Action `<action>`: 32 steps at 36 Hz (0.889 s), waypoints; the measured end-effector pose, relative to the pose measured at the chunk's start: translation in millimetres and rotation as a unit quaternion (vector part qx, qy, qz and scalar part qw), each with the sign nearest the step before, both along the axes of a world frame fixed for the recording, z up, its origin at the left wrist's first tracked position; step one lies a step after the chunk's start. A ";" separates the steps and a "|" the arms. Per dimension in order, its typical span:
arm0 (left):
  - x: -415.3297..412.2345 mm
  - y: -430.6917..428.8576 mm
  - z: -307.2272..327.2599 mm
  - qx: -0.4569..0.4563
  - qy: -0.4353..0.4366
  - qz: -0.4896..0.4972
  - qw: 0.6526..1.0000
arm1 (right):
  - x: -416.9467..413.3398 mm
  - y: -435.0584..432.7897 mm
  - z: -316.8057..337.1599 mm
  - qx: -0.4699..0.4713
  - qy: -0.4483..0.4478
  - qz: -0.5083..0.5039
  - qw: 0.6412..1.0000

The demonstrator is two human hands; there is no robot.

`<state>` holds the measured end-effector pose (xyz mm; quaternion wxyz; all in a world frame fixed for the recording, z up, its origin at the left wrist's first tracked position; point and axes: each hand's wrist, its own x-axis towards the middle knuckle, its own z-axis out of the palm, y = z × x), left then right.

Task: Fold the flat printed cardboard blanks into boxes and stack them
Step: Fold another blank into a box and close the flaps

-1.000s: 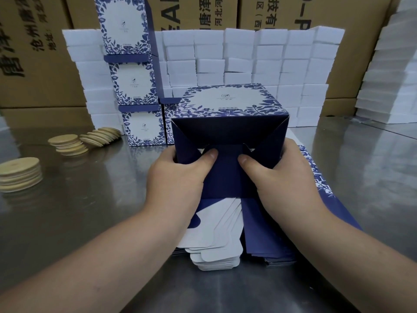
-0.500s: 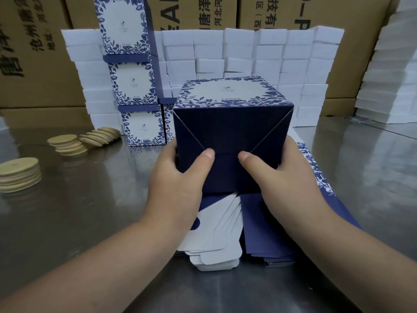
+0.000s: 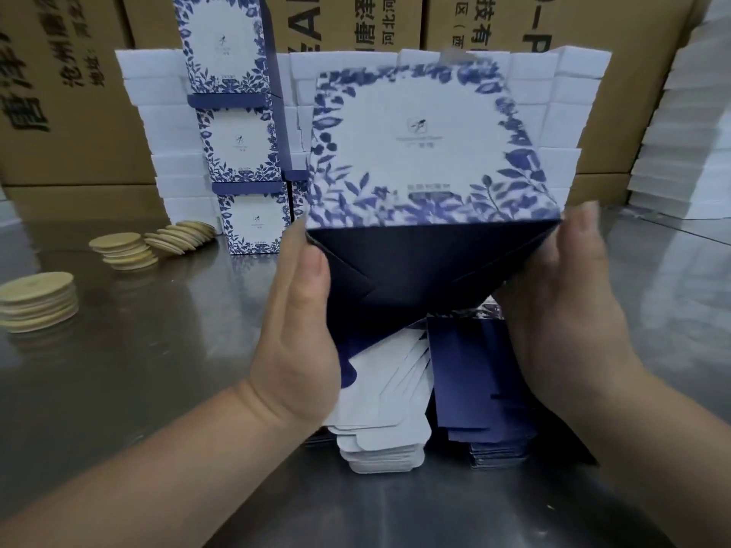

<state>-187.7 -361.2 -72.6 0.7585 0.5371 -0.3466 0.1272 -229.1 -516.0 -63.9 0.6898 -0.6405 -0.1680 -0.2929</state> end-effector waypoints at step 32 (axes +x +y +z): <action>7.9 21.5 39.3 0.134 -0.176 0.102 0.970 | -6.3 -8.7 21.7 -0.144 -0.131 -0.040 0.980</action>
